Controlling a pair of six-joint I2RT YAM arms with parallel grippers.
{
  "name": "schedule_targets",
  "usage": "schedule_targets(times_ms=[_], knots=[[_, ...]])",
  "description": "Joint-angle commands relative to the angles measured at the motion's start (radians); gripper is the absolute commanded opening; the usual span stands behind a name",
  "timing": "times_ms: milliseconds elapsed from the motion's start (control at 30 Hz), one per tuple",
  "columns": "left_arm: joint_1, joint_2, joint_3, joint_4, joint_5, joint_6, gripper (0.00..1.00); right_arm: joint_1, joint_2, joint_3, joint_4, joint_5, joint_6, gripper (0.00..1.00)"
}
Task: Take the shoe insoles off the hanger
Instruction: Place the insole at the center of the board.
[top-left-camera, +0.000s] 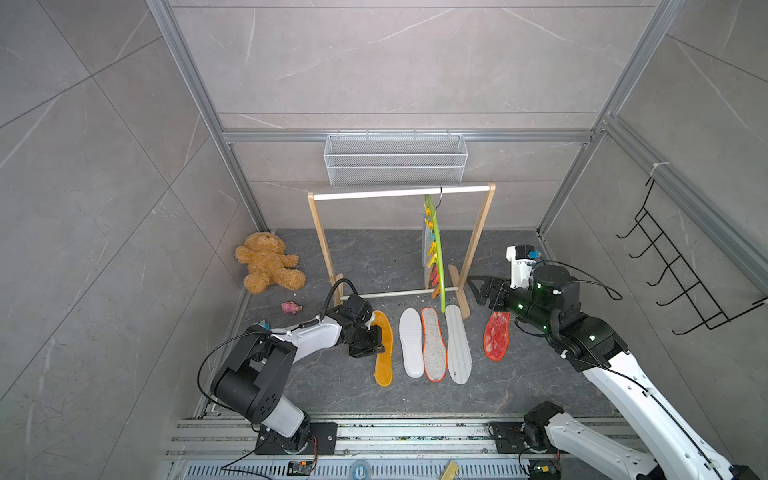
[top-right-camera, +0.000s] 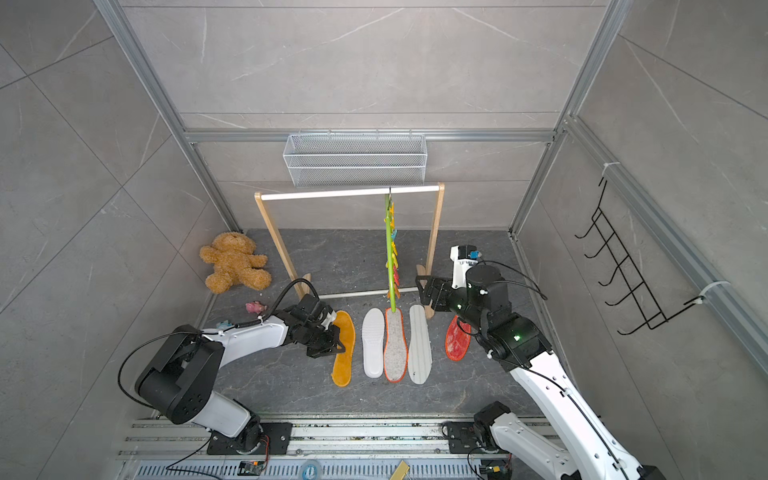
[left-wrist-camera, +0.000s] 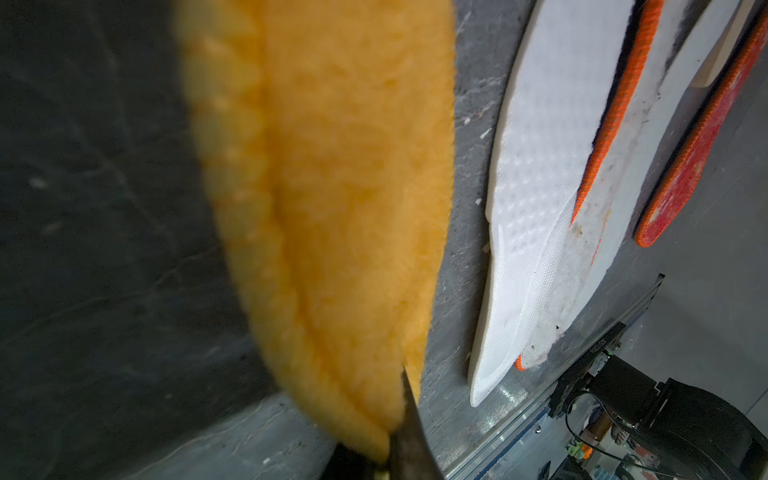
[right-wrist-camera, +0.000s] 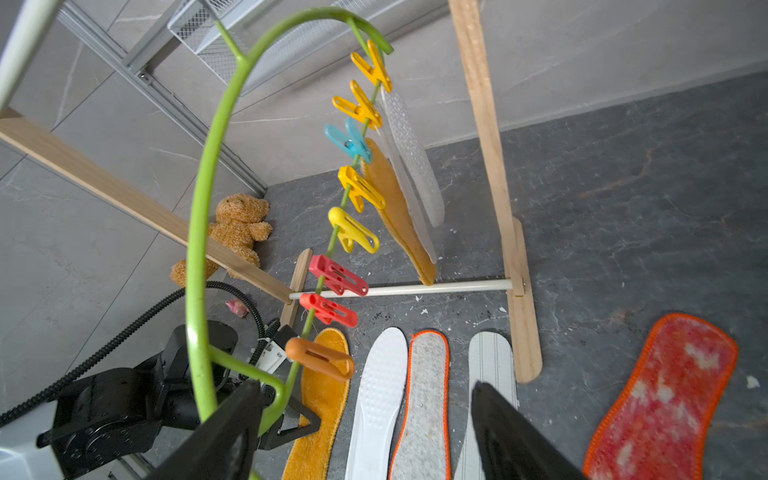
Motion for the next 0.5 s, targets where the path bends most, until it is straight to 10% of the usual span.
schedule_targets(times_ms=[0,467], knots=[[0.002,0.030,0.025,0.028,0.009,0.003,0.00,-0.040,-0.010,-0.043,0.035,-0.069,0.048,0.81],[0.002,0.084,0.038,0.093,0.039,-0.038,0.00,-0.147,-0.006,-0.136,0.064,-0.164,0.107,0.81]])
